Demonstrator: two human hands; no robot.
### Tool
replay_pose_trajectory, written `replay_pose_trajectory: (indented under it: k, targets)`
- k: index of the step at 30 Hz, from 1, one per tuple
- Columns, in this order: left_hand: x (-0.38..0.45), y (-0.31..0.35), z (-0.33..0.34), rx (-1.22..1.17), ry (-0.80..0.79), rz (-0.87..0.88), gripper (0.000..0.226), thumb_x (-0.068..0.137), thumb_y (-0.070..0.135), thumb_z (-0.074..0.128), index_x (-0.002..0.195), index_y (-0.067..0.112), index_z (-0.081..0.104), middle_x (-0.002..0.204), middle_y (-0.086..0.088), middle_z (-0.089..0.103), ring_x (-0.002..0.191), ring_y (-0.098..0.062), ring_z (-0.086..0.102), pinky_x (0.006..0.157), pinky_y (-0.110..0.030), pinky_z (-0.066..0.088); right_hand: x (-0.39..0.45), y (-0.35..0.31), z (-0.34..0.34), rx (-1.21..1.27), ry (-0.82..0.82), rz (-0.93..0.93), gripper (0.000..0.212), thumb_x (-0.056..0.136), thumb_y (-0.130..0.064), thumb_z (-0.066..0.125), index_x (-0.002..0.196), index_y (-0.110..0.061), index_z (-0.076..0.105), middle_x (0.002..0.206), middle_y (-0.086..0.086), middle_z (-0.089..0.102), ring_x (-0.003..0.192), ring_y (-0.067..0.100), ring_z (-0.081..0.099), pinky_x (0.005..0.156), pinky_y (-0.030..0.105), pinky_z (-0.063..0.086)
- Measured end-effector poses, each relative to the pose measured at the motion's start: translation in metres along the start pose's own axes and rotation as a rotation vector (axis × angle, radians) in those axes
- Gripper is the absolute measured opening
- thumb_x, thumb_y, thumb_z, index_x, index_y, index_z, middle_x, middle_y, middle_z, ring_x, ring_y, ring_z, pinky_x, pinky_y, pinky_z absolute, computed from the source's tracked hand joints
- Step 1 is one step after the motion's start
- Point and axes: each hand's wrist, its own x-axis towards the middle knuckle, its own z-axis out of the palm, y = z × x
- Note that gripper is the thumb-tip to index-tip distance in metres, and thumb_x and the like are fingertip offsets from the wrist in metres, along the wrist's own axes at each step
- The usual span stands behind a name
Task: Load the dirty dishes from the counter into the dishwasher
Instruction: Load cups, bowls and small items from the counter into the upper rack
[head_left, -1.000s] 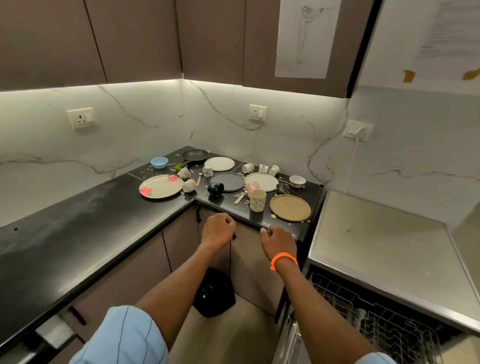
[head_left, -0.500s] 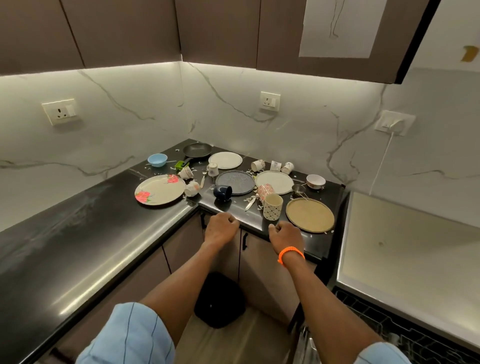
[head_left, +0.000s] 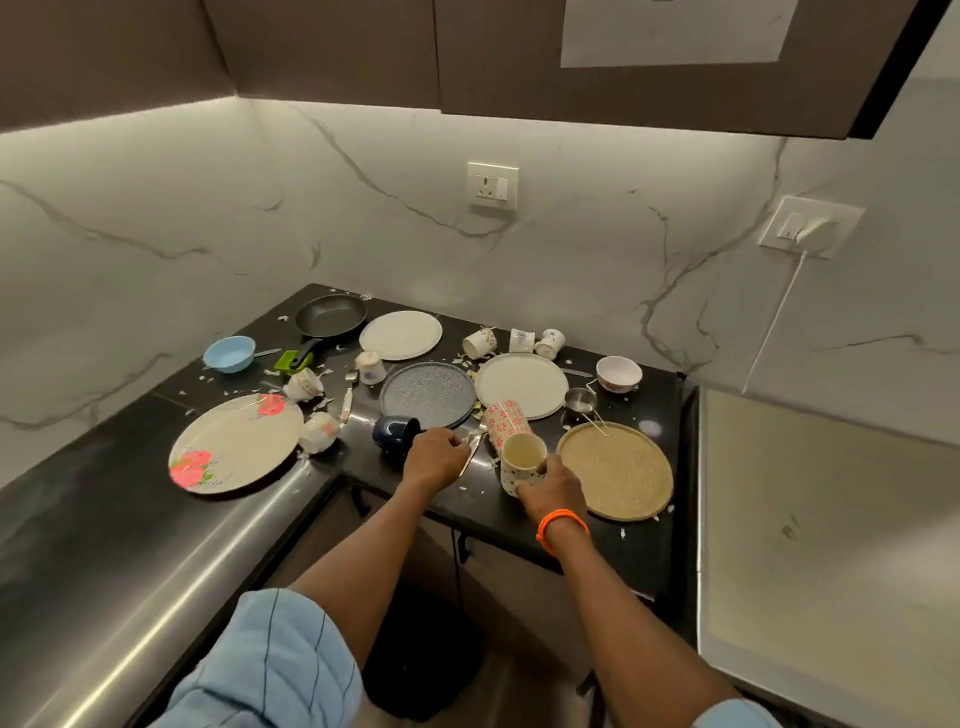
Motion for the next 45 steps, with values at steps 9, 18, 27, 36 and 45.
replay_pose_trajectory:
  k: [9,18,27,36,45]
  targets:
    - [0.096,0.013,0.057,-0.077,-0.114,-0.128,0.036,0.091,0.038,0.062,0.064,0.014,0.061,0.069,-0.007,0.065,0.062,-0.020,0.058,0.061,-0.031,0.043,0.055,0.023,0.032,0.011,-0.129,0.102,0.096,0.060,-0.045,0.088,0.137,-0.021,0.038,0.132,0.008,0.048,0.120,0.028,0.052,0.100,0.040,0.048]
    - [0.165,0.021,0.100,-0.133,-0.205,-0.266,0.083,0.076,0.073,0.070,0.123,0.005,0.064,0.118,-0.016,0.068,0.105,-0.033,0.067,0.081,-0.035,0.051,0.081,0.044,0.066,0.167,-0.016,0.082,0.097,0.047,-0.055,0.091,0.130,-0.034,0.046,0.121,-0.007,0.053,0.114,0.015,0.053,0.096,0.032,0.048]
    - [0.164,0.035,0.125,-0.141,-0.311,-0.207,0.099,0.045,0.074,0.078,0.125,0.017,0.064,0.117,-0.004,0.071,0.101,-0.023,0.068,0.091,-0.040,0.057,0.079,0.051,0.075,0.301,0.080,0.052,0.085,0.043,-0.054,0.093,0.118,-0.043,0.055,0.113,-0.022,0.059,0.107,0.004,0.057,0.091,0.029,0.051]
    - [0.174,0.031,0.112,-0.426,-0.380,-0.323,0.086,0.064,0.064,0.082,0.125,0.007,0.062,0.109,-0.011,0.071,0.094,-0.027,0.071,0.085,-0.044,0.062,0.073,0.052,0.050,0.519,0.073,0.151,0.067,0.056,-0.033,0.094,0.112,-0.036,0.057,0.106,-0.013,0.067,0.098,0.000,0.062,0.082,0.020,0.052]
    - [0.160,0.063,0.082,-0.735,-0.732,-0.380,0.073,0.080,0.055,0.072,0.137,0.018,0.046,0.125,-0.018,0.065,0.109,-0.034,0.068,0.080,-0.047,0.061,0.071,0.051,0.002,0.844,0.116,0.291,0.068,0.052,-0.038,0.090,0.111,-0.022,0.062,0.106,0.006,0.073,0.093,0.025,0.073,0.080,0.050,0.061]
